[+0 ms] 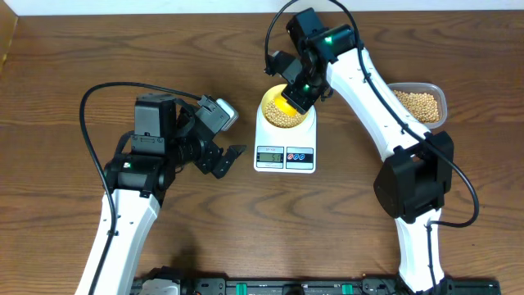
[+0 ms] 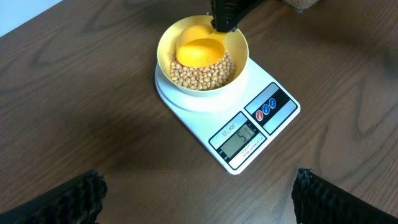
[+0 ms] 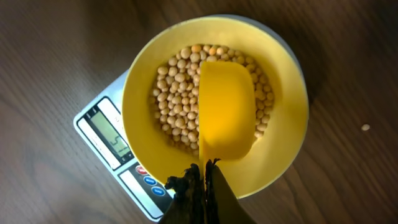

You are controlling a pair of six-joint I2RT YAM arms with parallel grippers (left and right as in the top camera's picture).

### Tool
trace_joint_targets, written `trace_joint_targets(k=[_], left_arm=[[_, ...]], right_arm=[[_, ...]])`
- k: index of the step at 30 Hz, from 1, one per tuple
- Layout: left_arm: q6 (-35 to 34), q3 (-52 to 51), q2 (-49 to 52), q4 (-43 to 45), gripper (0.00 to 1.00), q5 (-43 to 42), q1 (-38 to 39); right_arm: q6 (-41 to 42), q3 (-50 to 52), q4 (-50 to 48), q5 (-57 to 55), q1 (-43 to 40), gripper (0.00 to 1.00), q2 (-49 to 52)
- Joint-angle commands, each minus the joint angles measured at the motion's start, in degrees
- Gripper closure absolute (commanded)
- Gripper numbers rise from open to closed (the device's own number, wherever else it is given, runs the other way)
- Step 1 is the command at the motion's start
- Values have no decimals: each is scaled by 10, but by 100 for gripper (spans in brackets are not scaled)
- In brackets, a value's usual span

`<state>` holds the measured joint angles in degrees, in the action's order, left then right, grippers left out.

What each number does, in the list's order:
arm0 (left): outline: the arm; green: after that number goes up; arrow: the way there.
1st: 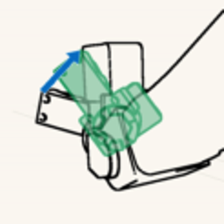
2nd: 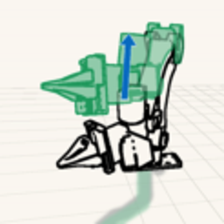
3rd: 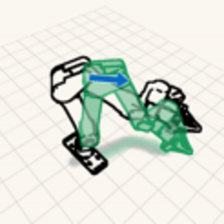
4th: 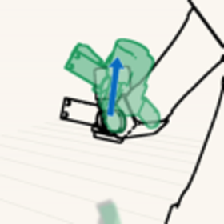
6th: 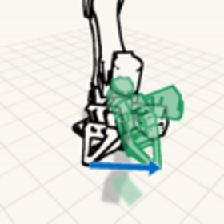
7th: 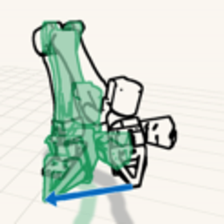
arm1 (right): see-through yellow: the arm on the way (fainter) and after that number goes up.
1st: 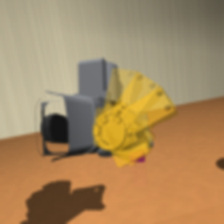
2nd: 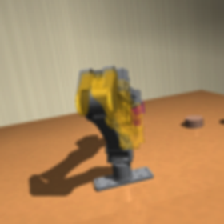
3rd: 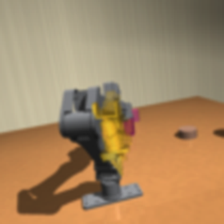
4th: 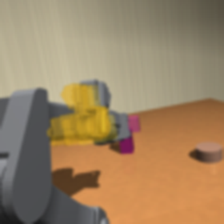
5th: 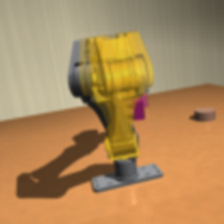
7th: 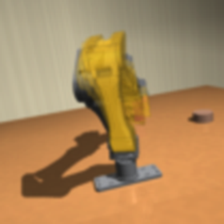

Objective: Scoop item into bowl and weigh 50g on scale
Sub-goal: 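Lower the scoop into the yellow bowl and scoop out some soybeans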

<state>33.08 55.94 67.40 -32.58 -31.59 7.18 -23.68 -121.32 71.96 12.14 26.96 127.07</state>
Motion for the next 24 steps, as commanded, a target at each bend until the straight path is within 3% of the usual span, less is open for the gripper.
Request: trace_joint_targets(k=[1, 24], left_arm=[[5, -2, 4, 1, 3, -3, -2], [5, -2, 4, 0, 2, -3, -2]], right_arm=[[-8, 10, 0, 0, 5, 99, 6], [5, -2, -13, 78, -7, 99, 5]])
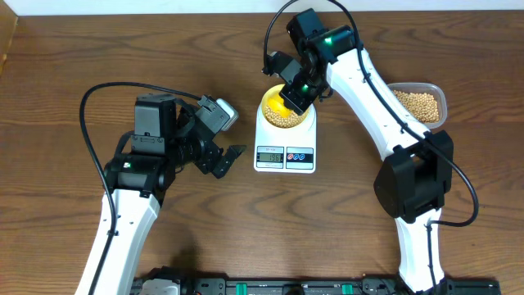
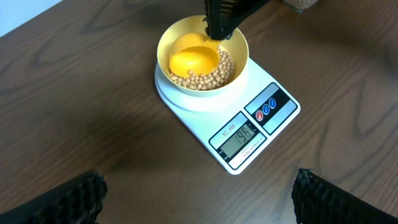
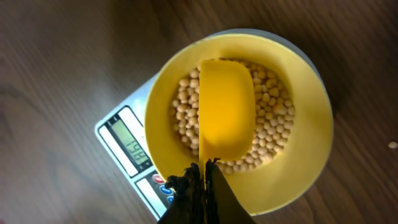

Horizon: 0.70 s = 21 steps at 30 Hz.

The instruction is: Scoop item into bowl and weigh 50g on scale

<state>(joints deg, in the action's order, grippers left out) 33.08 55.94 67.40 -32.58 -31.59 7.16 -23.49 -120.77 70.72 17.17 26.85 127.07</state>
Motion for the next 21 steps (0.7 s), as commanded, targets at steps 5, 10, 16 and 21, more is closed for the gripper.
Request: trace_joint_targets(k=[5, 10, 16, 21], left_arm=[[5, -2, 4, 1, 2, -3, -1], [5, -2, 4, 1, 2, -3, -1], [5, -2, 4, 1, 2, -3, -1], [5, -2, 4, 1, 2, -3, -1]], right_arm=[[8, -18, 3, 29, -16, 99, 5], [16, -38, 16, 45, -38, 99, 3], [16, -59, 24, 122, -66, 99, 0], [16, -61, 33, 162, -74, 99, -1]])
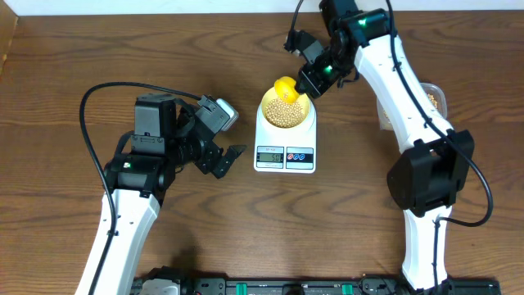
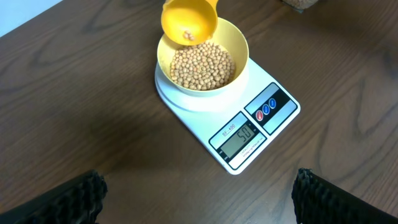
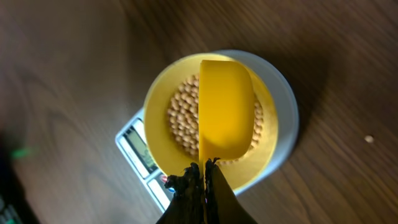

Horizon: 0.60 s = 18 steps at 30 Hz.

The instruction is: Scoop item into bowl and weigh 50g on scale

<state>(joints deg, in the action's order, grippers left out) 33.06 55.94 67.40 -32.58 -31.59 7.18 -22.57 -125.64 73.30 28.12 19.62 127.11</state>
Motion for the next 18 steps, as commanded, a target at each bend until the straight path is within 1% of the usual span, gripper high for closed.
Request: trace_joint_targets(k=[1, 8, 18], left_arm=[[6, -2, 4, 1, 2, -3, -2], [6, -2, 4, 1, 2, -3, -2], [6, -2, 4, 1, 2, -3, -2]], right_arm=[[6, -12, 11, 53, -2, 99, -2], [-4, -24, 43, 61, -8, 99, -2], [-4, -80, 61, 66, -11, 99, -2]])
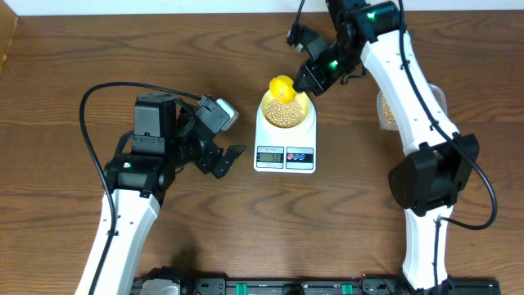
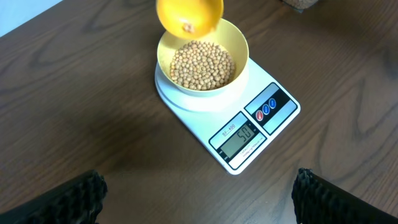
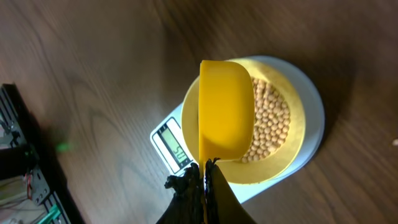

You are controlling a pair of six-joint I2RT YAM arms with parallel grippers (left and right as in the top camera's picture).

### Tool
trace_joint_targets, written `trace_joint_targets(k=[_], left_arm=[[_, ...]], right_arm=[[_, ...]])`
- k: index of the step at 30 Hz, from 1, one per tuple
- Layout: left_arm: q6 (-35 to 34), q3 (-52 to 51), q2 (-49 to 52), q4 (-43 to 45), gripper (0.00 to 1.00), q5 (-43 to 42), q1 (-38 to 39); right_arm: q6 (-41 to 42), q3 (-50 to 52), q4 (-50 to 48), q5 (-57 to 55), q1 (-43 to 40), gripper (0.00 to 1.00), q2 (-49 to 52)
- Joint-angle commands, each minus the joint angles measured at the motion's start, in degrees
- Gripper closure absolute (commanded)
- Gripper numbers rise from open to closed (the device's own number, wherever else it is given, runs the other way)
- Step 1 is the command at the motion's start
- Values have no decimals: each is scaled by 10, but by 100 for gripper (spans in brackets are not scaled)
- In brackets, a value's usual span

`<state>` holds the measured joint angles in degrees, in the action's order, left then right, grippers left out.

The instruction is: Scoop item into bowl and weigh 50g on scale

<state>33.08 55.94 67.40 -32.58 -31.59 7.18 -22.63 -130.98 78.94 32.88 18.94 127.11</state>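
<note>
A yellow bowl (image 1: pixel 288 120) of pale beans (image 2: pixel 202 65) stands on the white scale (image 1: pixel 284 157). The scale's display (image 2: pixel 240 133) reads 50. My right gripper (image 1: pixel 309 75) is shut on the handle of a yellow scoop (image 1: pixel 282 86). The scoop hangs over the bowl's far left rim, clear of the beans. In the right wrist view the scoop (image 3: pixel 225 109) sticks out from the right gripper (image 3: pixel 204 167) above the bowl (image 3: pixel 292 149). Left of the scale, my left gripper (image 1: pixel 225 156) is open and holds nothing.
A clear container of beans (image 1: pixel 385 106) sits to the right of the scale, mostly hidden behind my right arm. The left arm's cable loops over the table at the left. Dark wood table (image 1: pixel 65 65) lies all around.
My right gripper has moved slightly up and back with the scoop, which now hangs higher over the bowl's rim. The display still reads 50. The left arm has not moved.
The scoop first lay down in the beans in the bowl. Then it sat deeper towards the left side and the display showed a much higher number. After that it was out of the bowl, above the rim, with the display at 50, as now.
</note>
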Motion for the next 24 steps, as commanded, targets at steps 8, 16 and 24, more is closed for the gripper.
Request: trace_joint_targets(k=[8, 16, 24], left_arm=[[5, -2, 4, 1, 2, -3, -2], [5, -2, 4, 1, 2, -3, -2], [5, -2, 4, 1, 2, -3, -2]], right_arm=[[8, -47, 8, 177, -56, 99, -2], [34, -52, 48, 296, -141, 99, -2], [24, -52, 108, 294, -228, 99, -22]])
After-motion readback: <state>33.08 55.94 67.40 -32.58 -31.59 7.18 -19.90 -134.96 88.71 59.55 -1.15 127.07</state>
